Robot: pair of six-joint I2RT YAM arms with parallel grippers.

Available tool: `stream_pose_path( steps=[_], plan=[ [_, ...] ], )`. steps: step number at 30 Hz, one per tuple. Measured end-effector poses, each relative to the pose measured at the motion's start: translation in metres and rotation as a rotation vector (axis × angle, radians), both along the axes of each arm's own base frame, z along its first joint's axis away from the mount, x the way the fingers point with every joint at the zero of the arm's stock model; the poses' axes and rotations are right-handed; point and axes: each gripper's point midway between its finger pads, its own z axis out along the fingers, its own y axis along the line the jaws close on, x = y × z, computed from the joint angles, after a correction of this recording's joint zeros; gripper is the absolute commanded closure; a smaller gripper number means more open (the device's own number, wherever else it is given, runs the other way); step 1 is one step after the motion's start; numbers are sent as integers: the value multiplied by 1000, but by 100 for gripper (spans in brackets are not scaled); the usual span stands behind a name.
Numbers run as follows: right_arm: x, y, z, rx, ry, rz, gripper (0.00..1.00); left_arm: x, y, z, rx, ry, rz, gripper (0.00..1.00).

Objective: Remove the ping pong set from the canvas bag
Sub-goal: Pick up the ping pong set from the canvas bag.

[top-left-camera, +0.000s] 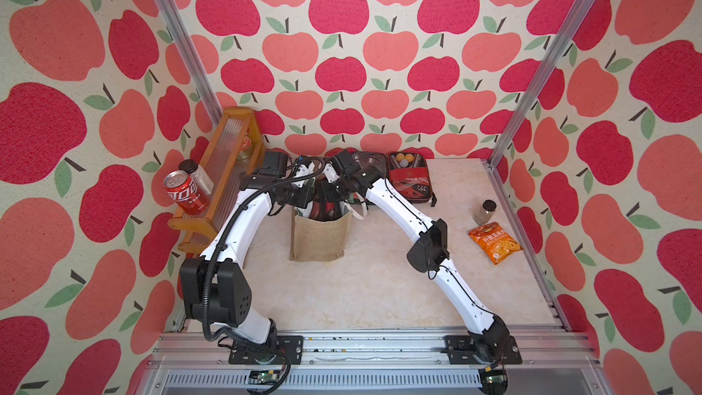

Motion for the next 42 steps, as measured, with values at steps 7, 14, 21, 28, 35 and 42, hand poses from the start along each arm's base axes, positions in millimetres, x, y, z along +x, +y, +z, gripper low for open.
stream_pose_path(
  steps=[7, 14, 21, 28, 35, 42],
  plan=[
    [-3, 11, -1, 38, -9, 41, 60, -1, 1, -4, 11, 14, 3, 100],
    [-5, 16, -4, 26, -43, 51, 63, -3, 3, -6, 21, 24, 9, 100],
    [-2, 12, -13, -11, -64, 46, 92, -3, 3, -6, 24, 23, 12, 100],
    [-2, 12, -9, -17, -86, 45, 100, -2, 5, -6, 24, 23, 17, 100],
    [-1, 8, -3, -42, -128, 38, 100, 0, 12, -5, 18, 25, 35, 100],
    [0, -4, 16, -79, -182, 13, 100, 6, 26, 2, 5, 0, 90, 100]
  ],
)
